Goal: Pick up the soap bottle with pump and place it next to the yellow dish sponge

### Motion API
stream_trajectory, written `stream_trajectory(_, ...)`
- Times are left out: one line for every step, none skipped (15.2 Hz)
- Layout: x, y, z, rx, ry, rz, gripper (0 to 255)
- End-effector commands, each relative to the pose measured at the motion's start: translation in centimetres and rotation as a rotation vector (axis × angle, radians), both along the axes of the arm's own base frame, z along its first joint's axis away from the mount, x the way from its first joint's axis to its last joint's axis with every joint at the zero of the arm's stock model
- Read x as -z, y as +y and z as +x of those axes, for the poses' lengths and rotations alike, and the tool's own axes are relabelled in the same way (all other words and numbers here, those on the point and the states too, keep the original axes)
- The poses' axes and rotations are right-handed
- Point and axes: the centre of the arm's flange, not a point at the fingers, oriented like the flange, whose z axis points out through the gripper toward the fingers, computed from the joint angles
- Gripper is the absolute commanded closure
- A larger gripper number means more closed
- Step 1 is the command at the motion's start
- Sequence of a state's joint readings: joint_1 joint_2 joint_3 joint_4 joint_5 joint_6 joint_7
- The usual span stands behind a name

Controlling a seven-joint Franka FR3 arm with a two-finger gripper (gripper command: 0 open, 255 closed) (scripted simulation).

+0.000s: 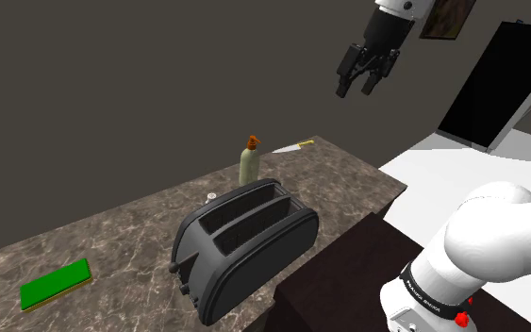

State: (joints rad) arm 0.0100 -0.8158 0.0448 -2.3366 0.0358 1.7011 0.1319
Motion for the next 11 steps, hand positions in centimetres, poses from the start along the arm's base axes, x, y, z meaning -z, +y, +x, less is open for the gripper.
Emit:
stream_trajectory(0.0,0.0,0.0,0.0,0.0,0.0,0)
stream_trajectory(0.7,-0.1,1.1,-0.002,0.004,0.0,0)
stream_trajectory(1.5,-0.2,2.3,-0.005,0.008,0.0,0)
stream_trajectory(2.3,-0.2,3.4,-0.007,0.012,0.0,0)
stream_trajectory(3.0,-0.3,4.5,-0.009,0.017,0.0,0)
stream_trajectory(3.8,-0.4,5.7,-0.011,0.021,0.0,0)
stream_trajectory(4.6,-0.5,6.8,-0.014,0.025,0.0,0)
stream_trajectory(5.3,-0.5,7.9,-0.016,0.029,0.0,0)
stream_trajectory(6.1,-0.6,9.0,-0.018,0.033,0.0,0)
stream_trajectory(6.9,-0.7,10.1,-0.02,0.037,0.0,0)
stream_trajectory(7.7,-0.7,11.3,-0.023,0.041,0.0,0)
